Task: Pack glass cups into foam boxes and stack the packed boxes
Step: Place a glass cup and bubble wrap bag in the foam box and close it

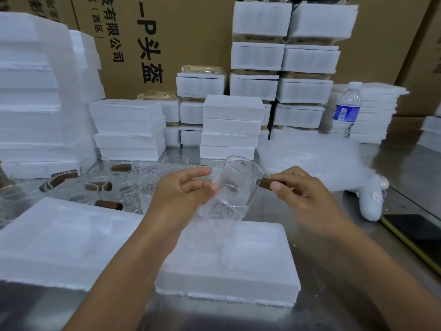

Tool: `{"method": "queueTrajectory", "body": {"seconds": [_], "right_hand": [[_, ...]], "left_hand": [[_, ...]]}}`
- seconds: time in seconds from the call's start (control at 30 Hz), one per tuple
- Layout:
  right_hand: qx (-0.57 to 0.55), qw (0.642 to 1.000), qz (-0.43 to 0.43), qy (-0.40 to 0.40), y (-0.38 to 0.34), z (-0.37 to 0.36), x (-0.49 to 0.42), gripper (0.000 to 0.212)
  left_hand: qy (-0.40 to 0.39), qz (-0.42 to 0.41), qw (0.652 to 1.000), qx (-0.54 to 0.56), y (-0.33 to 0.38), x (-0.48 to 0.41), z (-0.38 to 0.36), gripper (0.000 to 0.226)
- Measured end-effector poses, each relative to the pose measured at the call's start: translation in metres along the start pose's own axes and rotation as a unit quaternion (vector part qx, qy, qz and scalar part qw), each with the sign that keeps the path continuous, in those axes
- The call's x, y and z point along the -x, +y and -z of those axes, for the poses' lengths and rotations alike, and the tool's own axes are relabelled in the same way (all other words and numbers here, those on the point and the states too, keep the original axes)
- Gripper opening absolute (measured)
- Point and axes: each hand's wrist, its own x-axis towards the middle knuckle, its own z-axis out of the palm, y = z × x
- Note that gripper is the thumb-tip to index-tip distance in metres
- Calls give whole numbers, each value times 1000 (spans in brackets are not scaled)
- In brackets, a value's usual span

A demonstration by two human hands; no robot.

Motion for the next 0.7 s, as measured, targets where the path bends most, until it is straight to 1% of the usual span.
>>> {"method": "queueTrajectory", "body": {"seconds": [0.13,0.23,0.37,0.47,0.53,0.6,0.63,0.7], "right_hand": [[-12,1000,2,5,-2,1,-1,26],[17,1000,8,5,-4,4,-1,26],[49,998,28,15,-6,4,0,27],[92,994,57,27,-6,4,0,29],[122,989,72,47,-6,4,0,24],[126,986,78,71,-5,3,1,20],[116,987,76,79,-5,2,1,19],[76,992,61,85,-6,0,1,17]], "left_hand": [[31,-14,999,41,2,-2,0,18],[60,-38,993,93,6,-4,3,14],[90,-81,984,132,10,-4,5,15],[75,-88,971,208,14,-2,5,16],[54,-77,957,273,17,-1,7,17],[26,-63,946,316,18,-1,8,21],[11,-58,947,316,18,-1,8,22],[-13,-55,959,278,17,0,6,25]]}}
